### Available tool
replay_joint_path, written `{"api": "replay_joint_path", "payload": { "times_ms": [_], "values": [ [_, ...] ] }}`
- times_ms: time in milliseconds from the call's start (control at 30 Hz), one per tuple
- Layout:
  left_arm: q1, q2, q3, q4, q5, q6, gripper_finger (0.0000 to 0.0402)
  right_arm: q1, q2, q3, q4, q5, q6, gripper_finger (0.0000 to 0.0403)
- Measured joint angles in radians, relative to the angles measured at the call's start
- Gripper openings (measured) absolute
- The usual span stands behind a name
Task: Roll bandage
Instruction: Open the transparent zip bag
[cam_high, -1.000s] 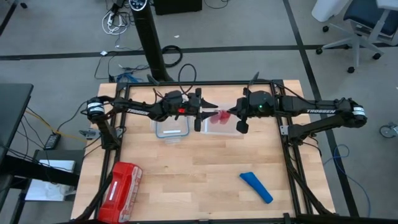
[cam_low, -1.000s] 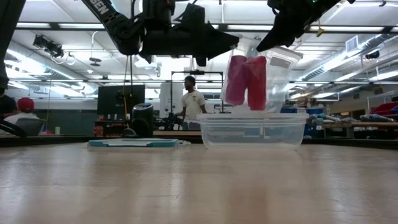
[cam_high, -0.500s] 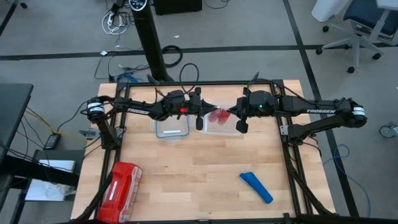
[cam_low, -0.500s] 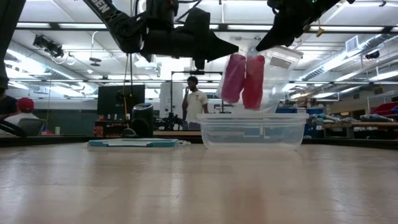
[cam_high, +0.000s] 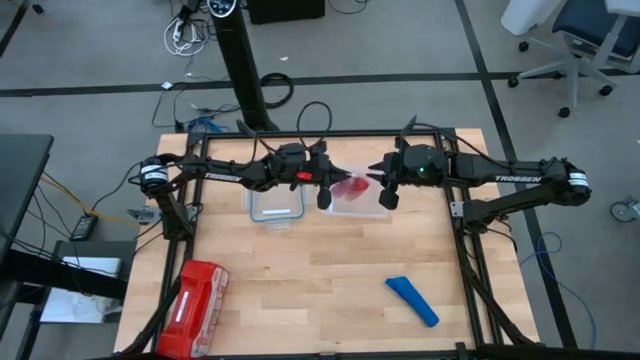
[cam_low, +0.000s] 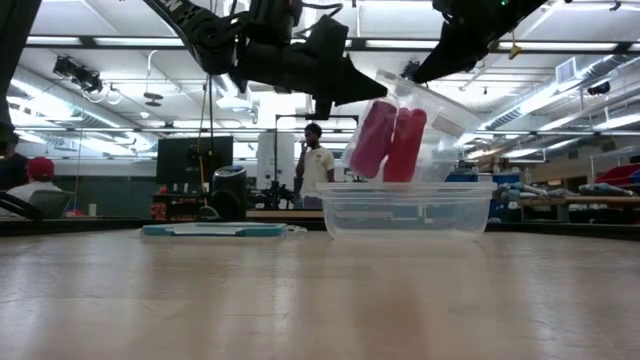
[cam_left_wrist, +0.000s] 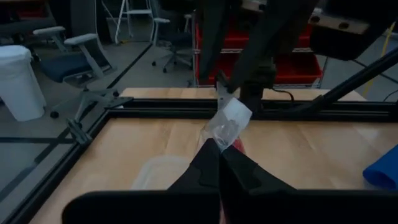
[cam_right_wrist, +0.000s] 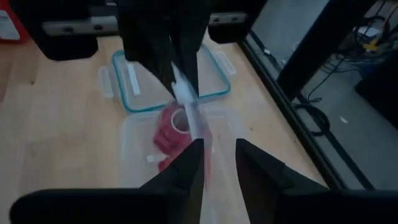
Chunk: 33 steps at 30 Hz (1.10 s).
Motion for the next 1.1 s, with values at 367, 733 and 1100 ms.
{"api": "replay_joint_path", "payload": {
  "times_ms": [367,733,1100],
  "values": [
    [0.003,0.001,0.0,-0.032,-0.021,-0.009,0.0,-0.001,0.018,0.0,0.057,-0.046,-0.029,0.0087],
    [0.003,0.001,0.039,-0.141,-0.019,-0.02,0.0,-0.001,0.083,0.039,0.069,-0.08,-0.029,0.0084],
    [-0.014,0.0,0.116,-0.266,-0.026,-0.004,0.0,-0.001,0.177,0.095,0.037,-0.061,-0.122,0.0073]
  ]
}}
